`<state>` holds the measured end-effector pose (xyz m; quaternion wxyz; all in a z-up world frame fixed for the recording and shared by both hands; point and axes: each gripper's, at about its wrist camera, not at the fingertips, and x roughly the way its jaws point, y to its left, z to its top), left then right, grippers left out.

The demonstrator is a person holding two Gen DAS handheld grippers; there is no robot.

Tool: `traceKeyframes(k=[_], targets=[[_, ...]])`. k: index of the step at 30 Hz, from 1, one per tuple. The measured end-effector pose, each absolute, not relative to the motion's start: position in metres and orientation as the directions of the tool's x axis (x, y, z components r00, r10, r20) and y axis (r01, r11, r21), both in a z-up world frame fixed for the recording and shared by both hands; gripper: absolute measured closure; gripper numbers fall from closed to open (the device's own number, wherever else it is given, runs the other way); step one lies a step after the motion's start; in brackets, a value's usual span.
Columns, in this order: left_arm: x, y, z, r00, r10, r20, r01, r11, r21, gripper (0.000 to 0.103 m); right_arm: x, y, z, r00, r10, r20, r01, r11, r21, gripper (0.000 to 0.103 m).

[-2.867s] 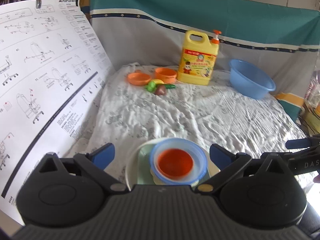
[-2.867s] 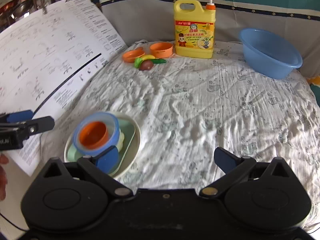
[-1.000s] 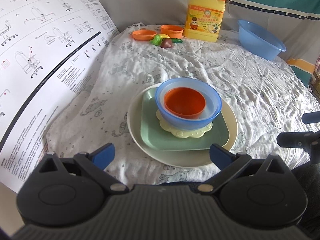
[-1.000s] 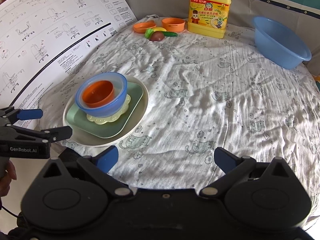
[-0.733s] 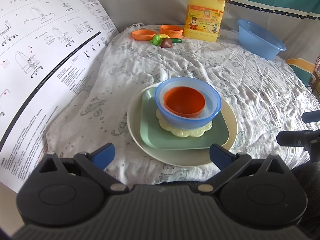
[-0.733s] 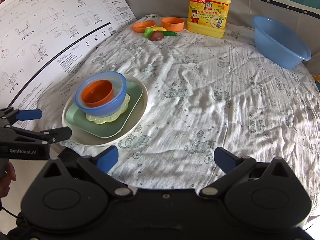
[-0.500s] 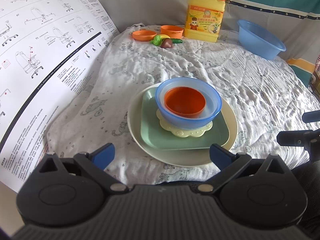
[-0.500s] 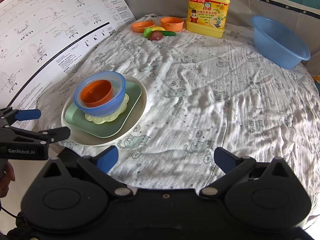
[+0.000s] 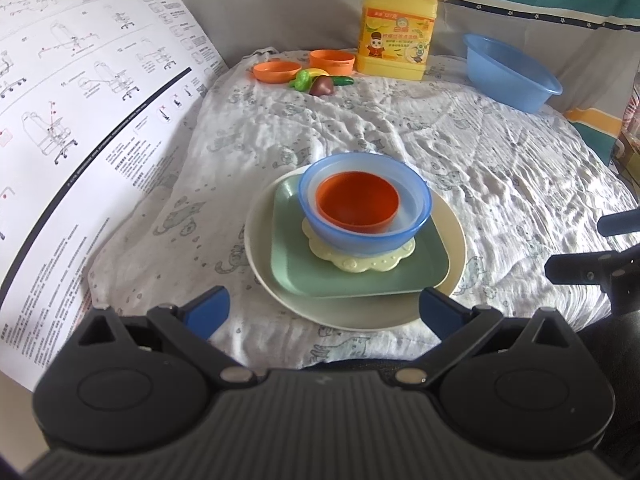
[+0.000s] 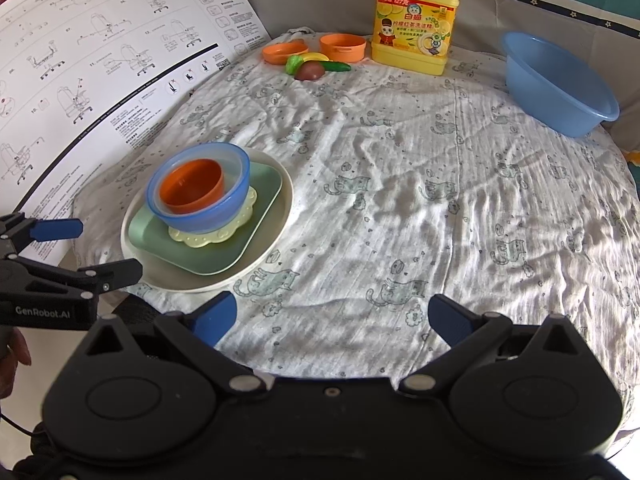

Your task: Organize plates and bowls

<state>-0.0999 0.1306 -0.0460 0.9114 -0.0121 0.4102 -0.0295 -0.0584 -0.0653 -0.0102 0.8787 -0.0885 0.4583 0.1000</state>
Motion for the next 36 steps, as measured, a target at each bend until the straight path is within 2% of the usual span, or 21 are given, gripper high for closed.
traceKeyframes(k=[36], targets=[[-0.0966, 0.1315, -0.0388, 0.654, -0.045, -0.755, 0.067, 0.998, -0.002, 0.0, -0.0579, -0.0656, -0.011, 0.561, 0.095, -0.822, -0.277, 0.958, -0.078, 0.0]])
